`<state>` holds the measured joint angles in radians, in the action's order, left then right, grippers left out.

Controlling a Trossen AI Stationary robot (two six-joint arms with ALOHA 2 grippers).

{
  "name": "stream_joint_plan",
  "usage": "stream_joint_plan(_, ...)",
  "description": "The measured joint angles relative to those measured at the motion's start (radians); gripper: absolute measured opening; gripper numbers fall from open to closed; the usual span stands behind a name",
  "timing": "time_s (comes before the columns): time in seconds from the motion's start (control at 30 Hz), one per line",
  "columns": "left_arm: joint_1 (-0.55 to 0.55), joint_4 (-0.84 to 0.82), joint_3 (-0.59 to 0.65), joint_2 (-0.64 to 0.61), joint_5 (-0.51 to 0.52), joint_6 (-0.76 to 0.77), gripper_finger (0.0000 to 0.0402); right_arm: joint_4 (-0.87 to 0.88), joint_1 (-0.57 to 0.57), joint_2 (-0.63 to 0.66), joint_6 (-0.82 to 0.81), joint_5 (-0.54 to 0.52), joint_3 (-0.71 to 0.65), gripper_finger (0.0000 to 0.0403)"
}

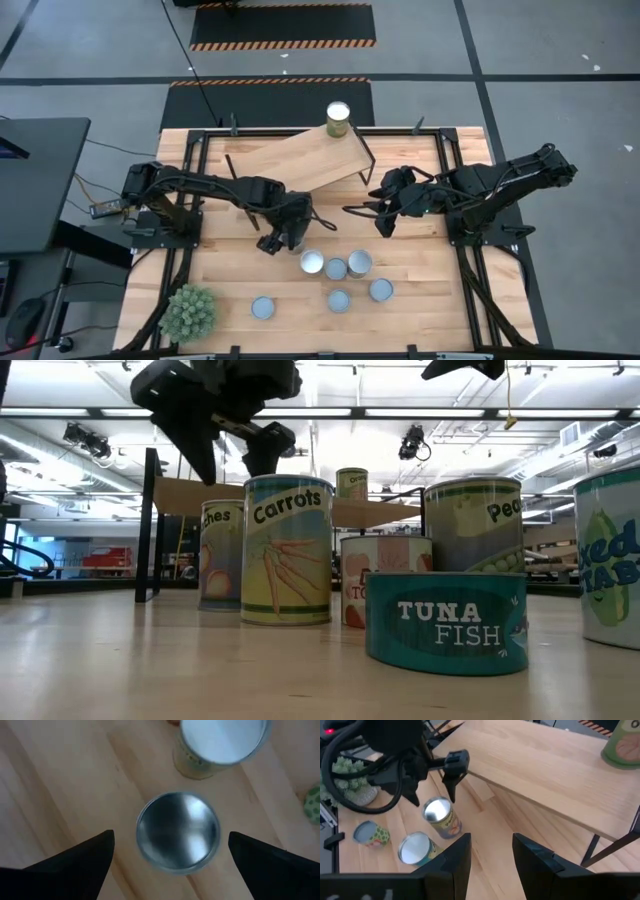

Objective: Pick and place cans onto a shelf
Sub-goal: Put the canned peaches on the shelf

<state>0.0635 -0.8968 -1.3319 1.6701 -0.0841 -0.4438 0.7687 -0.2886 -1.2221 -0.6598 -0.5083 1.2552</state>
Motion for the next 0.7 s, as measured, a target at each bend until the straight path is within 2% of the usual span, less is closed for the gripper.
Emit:
stream_joint_plan(0.17, 0.001, -0.004, 0.0, 0.033, -0.023, 0.019, 0.0396, -0.018, 0.0, -0.001, 0.005, 0.0, 0.0, 0.0151)
stream_joint_plan(0.7, 0.007, 0.015, 0.0, 0.1, 0.005, 0.013, 0.0396, -0.034, 0.0, -0.004, 0.007, 0.001, 0.0, 0.0151)
